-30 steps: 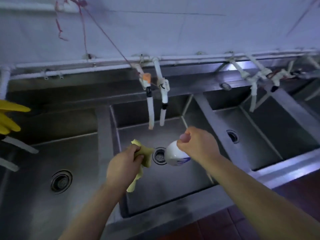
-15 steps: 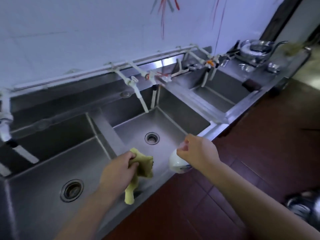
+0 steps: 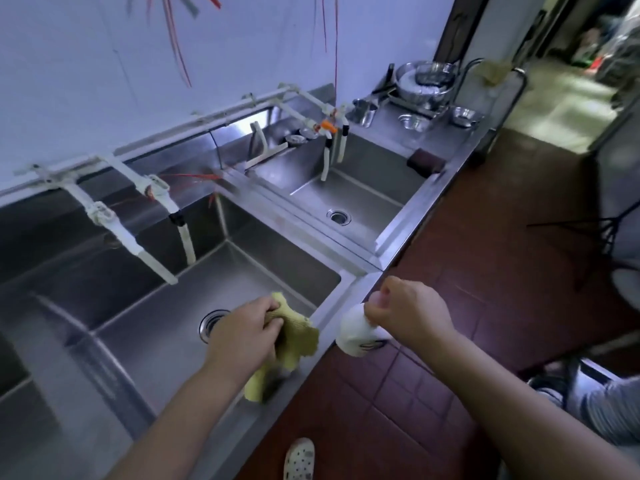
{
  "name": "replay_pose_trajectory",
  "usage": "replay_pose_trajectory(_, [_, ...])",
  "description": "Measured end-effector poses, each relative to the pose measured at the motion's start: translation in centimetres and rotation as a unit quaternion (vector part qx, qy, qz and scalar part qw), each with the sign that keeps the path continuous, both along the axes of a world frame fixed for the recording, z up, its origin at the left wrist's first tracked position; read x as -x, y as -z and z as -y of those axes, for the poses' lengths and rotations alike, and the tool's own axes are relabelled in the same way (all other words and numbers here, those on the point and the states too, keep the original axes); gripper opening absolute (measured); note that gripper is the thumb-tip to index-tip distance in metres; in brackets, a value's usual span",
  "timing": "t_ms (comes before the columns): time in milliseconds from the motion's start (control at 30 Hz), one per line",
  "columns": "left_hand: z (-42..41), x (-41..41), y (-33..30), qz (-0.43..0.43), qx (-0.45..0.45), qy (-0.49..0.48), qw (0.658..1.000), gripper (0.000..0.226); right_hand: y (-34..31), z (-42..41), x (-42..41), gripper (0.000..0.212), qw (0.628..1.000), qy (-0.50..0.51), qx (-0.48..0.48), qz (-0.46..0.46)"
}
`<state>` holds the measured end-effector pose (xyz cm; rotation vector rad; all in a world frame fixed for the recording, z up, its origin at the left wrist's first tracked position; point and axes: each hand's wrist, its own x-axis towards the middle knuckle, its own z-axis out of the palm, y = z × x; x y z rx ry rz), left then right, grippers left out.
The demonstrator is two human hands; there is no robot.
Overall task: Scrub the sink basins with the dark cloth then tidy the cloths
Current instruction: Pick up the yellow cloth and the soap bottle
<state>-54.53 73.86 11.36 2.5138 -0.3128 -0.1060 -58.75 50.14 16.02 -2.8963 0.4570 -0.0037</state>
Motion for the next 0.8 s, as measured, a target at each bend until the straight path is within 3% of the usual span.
replay_pose_trajectory(333, [14.2,-12.8,-1.4,-0.003,-0.001,0.053,0.999,0.017,-0.8,12.2,-10.9,0.026,0.999,0.039,-0.004,0.031])
replay_pose_trajectory(567, [25.5,-19.6,-1.6,0.002,0.003,0.013,1.000,0.015,0.1,23.7,-17.8,0.027,0.999,0.028,-0.017,0.033])
replay_pose_trajectory(800, [37.1,-25.2,-2.0,-0.001,0.018,-0.075,0.997,0.023,0.3,35.7,-25.4,0.025,0.998,-0.061,-0.022,0.013])
